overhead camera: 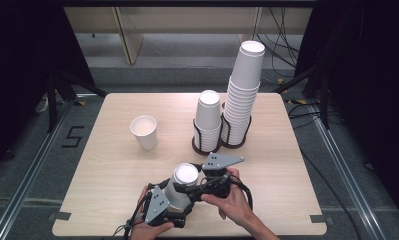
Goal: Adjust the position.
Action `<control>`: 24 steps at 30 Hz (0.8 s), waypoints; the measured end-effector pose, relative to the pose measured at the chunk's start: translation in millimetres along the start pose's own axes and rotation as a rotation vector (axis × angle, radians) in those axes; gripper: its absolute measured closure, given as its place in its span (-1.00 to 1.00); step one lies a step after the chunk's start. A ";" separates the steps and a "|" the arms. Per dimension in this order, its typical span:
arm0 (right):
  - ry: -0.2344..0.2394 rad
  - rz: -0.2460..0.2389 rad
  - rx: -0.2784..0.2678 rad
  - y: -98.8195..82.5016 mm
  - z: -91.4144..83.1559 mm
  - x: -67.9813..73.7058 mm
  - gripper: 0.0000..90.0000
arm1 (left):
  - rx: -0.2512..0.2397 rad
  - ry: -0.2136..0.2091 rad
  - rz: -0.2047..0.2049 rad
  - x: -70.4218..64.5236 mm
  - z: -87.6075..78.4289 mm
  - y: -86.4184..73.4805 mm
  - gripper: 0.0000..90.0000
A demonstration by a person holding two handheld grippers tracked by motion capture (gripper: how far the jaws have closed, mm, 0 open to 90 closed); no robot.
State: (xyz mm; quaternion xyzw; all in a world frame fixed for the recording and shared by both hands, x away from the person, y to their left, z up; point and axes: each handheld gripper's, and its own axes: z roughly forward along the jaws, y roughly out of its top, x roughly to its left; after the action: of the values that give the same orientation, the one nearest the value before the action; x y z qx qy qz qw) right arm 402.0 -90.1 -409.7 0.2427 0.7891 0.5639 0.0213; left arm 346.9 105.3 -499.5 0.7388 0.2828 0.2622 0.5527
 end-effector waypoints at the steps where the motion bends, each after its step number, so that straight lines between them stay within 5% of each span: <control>1: 0.006 0.005 -0.006 -0.3 0.1 -0.7 -0.44 | 0.002 0.000 0.006 -0.1 -0.8 0.4 -0.96; 3: -0.005 0.037 -0.002 -0.2 -1.9 0.4 -0.44 | -0.008 -0.010 0.001 0.2 -1.3 1.2 -0.93; 6: -0.002 0.014 -0.015 0.6 -2.7 -2.6 -0.45 | -0.002 -0.025 0.005 1.9 -3.0 3.2 -0.86; 9: 0.008 0.065 -0.018 1.1 -3.9 -2.1 -0.47 | -0.006 -0.033 0.006 2.9 -4.1 4.4 -0.79; 14: 0.017 0.046 -0.019 0.6 -4.4 -8.0 -0.51 | 0.026 -0.094 0.000 7.1 -2.7 5.4 -0.73; 24: 0.012 -0.025 0.071 1.9 -11.5 -12.0 -0.61 | 0.140 -0.150 0.089 16.0 -4.8 7.0 -0.69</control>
State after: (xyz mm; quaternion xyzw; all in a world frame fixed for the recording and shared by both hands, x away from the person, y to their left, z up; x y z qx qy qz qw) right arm 409.6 -104.6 -406.7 0.2303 0.8116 0.5367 0.0150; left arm 355.7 118.2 -490.4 0.8049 0.2251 0.2101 0.5073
